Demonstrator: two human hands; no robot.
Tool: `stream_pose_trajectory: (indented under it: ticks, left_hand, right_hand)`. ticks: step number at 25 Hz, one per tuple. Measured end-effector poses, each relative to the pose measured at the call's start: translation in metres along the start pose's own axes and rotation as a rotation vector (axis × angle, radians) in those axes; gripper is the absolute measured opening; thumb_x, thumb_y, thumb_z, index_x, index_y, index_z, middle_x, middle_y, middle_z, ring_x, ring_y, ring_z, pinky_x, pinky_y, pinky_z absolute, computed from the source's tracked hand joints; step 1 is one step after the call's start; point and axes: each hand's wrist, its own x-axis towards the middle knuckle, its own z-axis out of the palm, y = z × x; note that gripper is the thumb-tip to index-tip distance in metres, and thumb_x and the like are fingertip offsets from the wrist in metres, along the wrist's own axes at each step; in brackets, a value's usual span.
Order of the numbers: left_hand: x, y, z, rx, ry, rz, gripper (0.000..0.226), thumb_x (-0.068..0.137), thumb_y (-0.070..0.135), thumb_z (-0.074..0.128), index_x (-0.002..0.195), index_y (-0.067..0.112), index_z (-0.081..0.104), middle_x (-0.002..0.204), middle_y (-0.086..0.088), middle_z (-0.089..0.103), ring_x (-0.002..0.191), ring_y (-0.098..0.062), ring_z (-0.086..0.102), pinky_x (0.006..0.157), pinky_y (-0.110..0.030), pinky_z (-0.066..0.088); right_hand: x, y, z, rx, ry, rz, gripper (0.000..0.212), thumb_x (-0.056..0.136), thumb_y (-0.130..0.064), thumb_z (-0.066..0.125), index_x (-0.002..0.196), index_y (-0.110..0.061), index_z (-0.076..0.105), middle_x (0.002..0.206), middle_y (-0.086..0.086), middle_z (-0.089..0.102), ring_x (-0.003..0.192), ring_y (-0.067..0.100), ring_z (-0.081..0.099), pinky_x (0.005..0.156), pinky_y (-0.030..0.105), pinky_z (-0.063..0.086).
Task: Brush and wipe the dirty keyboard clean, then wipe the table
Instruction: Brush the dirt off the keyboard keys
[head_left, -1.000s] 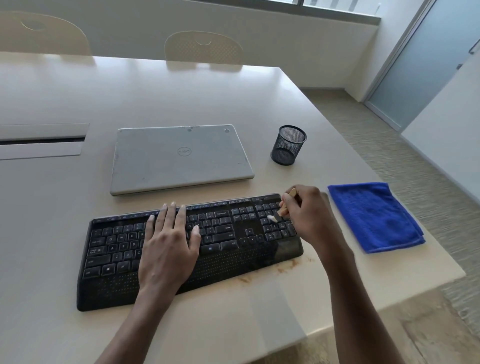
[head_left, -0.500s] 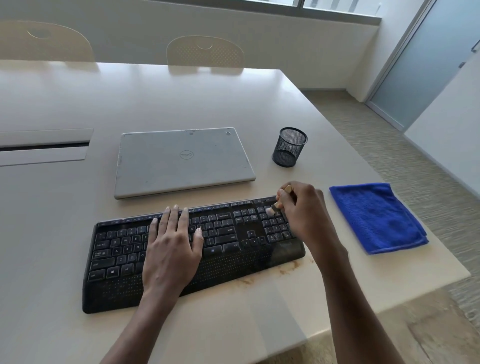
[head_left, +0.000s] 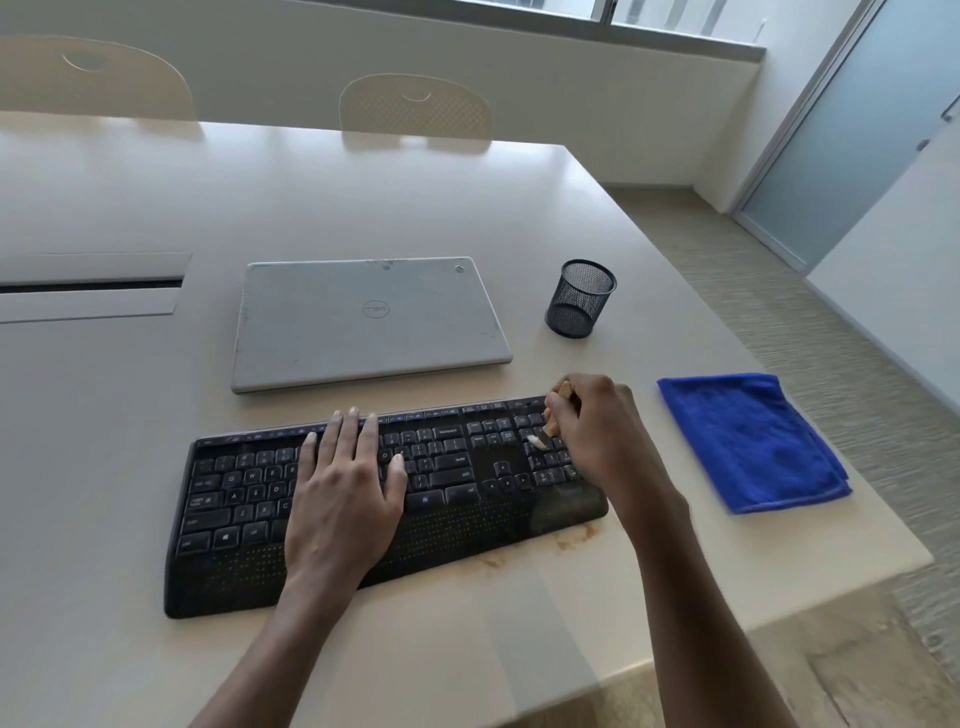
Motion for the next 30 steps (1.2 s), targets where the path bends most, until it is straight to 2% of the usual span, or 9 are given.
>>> stream_pose_trajectory:
  ticks: [4, 7, 10, 12, 14, 17, 21, 25, 30]
  left_hand:
    - [0.000, 0.000, 0.000, -0.007, -0.004, -0.005, 0.072, 0.102, 0.052, 0.030, 0.157, 0.009, 0.044, 0.164, -0.015, 0.040, 0.157, -0.027, 0.031, 0.130, -0.048, 0.020]
    - [-0.001, -0.004, 0.001, -0.013, -0.009, 0.010, 0.072, 0.103, 0.052, 0.029, 0.159, 0.009, 0.041, 0.166, -0.015, 0.036, 0.158, -0.026, 0.028, 0.130, -0.048, 0.019]
    - [-0.001, -0.003, 0.001, -0.052, -0.001, -0.002, 0.071, 0.102, 0.052, 0.032, 0.158, 0.009, 0.042, 0.166, -0.014, 0.036, 0.159, -0.023, 0.026, 0.131, -0.048, 0.018]
    - [0.000, -0.002, 0.001, -0.075, 0.005, -0.012, 0.071, 0.102, 0.051, 0.034, 0.157, 0.009, 0.044, 0.166, -0.013, 0.037, 0.158, -0.023, 0.027, 0.131, -0.048, 0.018]
    - [0.000, -0.001, 0.000, -0.074, -0.002, -0.012, 0.071, 0.101, 0.051, 0.033, 0.157, 0.008, 0.044, 0.165, -0.013, 0.038, 0.158, -0.023, 0.028, 0.131, -0.047, 0.017]
    - [0.000, 0.001, -0.002, -0.078, -0.013, -0.028, 0.065, 0.105, 0.046, 0.039, 0.157, 0.008, 0.044, 0.166, -0.014, 0.037, 0.158, -0.024, 0.028, 0.131, -0.047, 0.015]
    - [0.006, 0.015, -0.003, -0.123, -0.011, -0.056, 0.059, 0.107, 0.037, 0.048, 0.158, 0.008, 0.042, 0.168, -0.014, 0.033, 0.160, -0.023, 0.023, 0.132, -0.046, 0.010]
    - [0.007, 0.022, 0.003, -0.104, -0.020, -0.024, 0.062, 0.108, 0.044, 0.038, 0.159, 0.009, 0.040, 0.168, -0.013, 0.033, 0.160, -0.023, 0.022, 0.132, -0.046, 0.012]
    - [0.001, 0.021, 0.005, -0.059, 0.007, -0.009, 0.069, 0.104, 0.051, 0.028, 0.159, 0.010, 0.041, 0.167, -0.012, 0.037, 0.159, -0.023, 0.027, 0.131, -0.046, 0.017]
  right_hand:
    - [-0.002, -0.002, -0.002, 0.054, 0.065, -0.010, 0.020, 0.104, -0.017, 0.057, 0.090, -0.009, 0.070, 0.078, 0.005, 0.072, 0.067, 0.009, 0.069, 0.061, 0.017, 0.056]
    - [-0.004, -0.003, 0.002, 0.021, 0.055, -0.020, 0.020, 0.103, -0.018, 0.058, 0.090, -0.011, 0.071, 0.079, 0.004, 0.073, 0.071, 0.013, 0.070, 0.070, 0.032, 0.060]
    - [-0.011, -0.005, 0.001, 0.035, 0.052, -0.010, 0.020, 0.104, -0.017, 0.058, 0.091, -0.007, 0.070, 0.080, 0.006, 0.072, 0.064, 0.004, 0.067, 0.052, 0.008, 0.047]
    - [-0.011, -0.008, 0.002, 0.061, 0.109, -0.029, 0.018, 0.104, -0.016, 0.059, 0.094, -0.007, 0.071, 0.080, 0.006, 0.072, 0.058, -0.006, 0.062, 0.051, 0.004, 0.043]
    - [-0.010, -0.008, 0.004, 0.036, 0.115, -0.040, 0.017, 0.104, -0.017, 0.059, 0.095, -0.009, 0.071, 0.081, 0.007, 0.073, 0.061, -0.001, 0.065, 0.058, 0.012, 0.052]
    - [-0.010, -0.005, 0.005, -0.053, 0.078, -0.032, 0.018, 0.104, -0.020, 0.057, 0.094, -0.011, 0.070, 0.082, 0.009, 0.072, 0.074, 0.027, 0.069, 0.071, 0.043, 0.060]
    - [0.001, -0.012, 0.005, -0.004, 0.116, -0.043, 0.018, 0.103, -0.019, 0.058, 0.095, -0.008, 0.070, 0.084, 0.012, 0.071, 0.077, 0.031, 0.069, 0.073, 0.045, 0.059]
    - [0.003, -0.008, 0.008, -0.048, 0.031, 0.003, 0.018, 0.104, -0.020, 0.055, 0.097, -0.011, 0.069, 0.087, 0.011, 0.072, 0.080, 0.029, 0.071, 0.076, 0.046, 0.060]
    - [0.004, -0.008, 0.009, 0.039, 0.097, -0.018, 0.015, 0.103, -0.019, 0.057, 0.096, -0.011, 0.068, 0.084, 0.012, 0.071, 0.076, 0.030, 0.072, 0.072, 0.047, 0.062]
